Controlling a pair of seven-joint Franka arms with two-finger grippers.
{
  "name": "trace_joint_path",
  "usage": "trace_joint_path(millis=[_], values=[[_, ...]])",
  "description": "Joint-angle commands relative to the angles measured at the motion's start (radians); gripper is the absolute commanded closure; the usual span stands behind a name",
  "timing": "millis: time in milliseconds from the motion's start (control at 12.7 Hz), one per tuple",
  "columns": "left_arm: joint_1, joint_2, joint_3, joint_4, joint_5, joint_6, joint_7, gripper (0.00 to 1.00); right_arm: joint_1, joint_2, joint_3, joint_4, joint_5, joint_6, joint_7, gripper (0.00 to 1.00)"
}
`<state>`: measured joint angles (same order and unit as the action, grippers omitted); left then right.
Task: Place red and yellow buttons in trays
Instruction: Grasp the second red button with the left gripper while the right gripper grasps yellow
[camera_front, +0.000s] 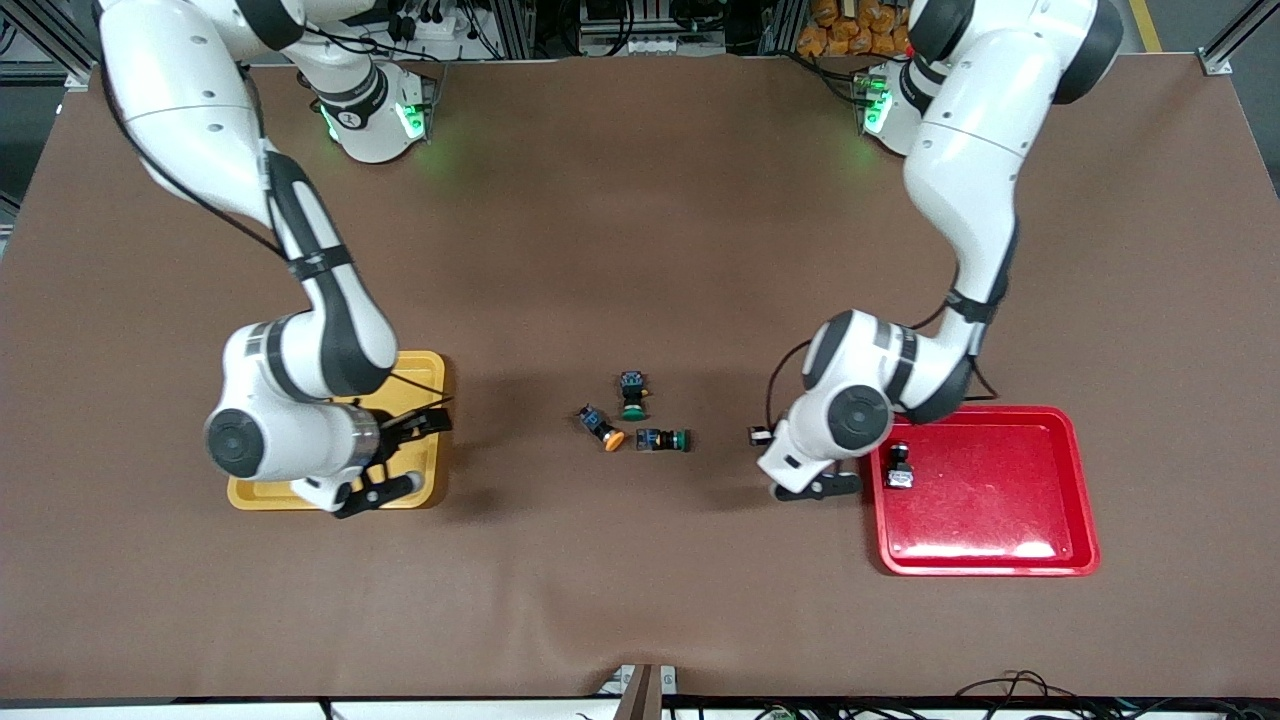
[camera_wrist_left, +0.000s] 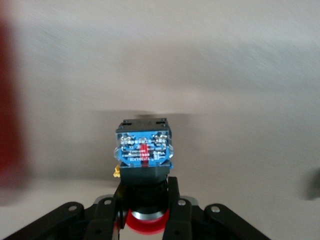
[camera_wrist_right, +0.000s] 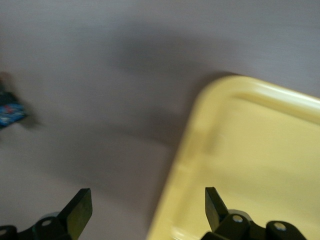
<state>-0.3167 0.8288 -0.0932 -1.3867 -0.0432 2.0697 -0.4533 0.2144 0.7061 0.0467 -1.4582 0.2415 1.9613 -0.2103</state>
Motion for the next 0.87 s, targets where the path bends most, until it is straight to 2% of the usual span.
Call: trace_joint_path(millis=[0,394,788], values=[[0.056,-0.056,-0.007,-0.002,0.054,-0.054,0.071,1.00,0.051,0.013,0.001,0.010,0.057,0.062,0.008,0.00],[0.169,-0.068,-0.008,-0.006,0.097,-0.054,0.252,1.00,0.201,0.088,0.002,0.024,0.064,0.278,0.015,0.00],[0.289,-0.059,-0.008,-0.021,0.095,-0.054,0.429,1.00,0.284,0.165,0.001,0.097,0.061,0.303,0.153,0.00]])
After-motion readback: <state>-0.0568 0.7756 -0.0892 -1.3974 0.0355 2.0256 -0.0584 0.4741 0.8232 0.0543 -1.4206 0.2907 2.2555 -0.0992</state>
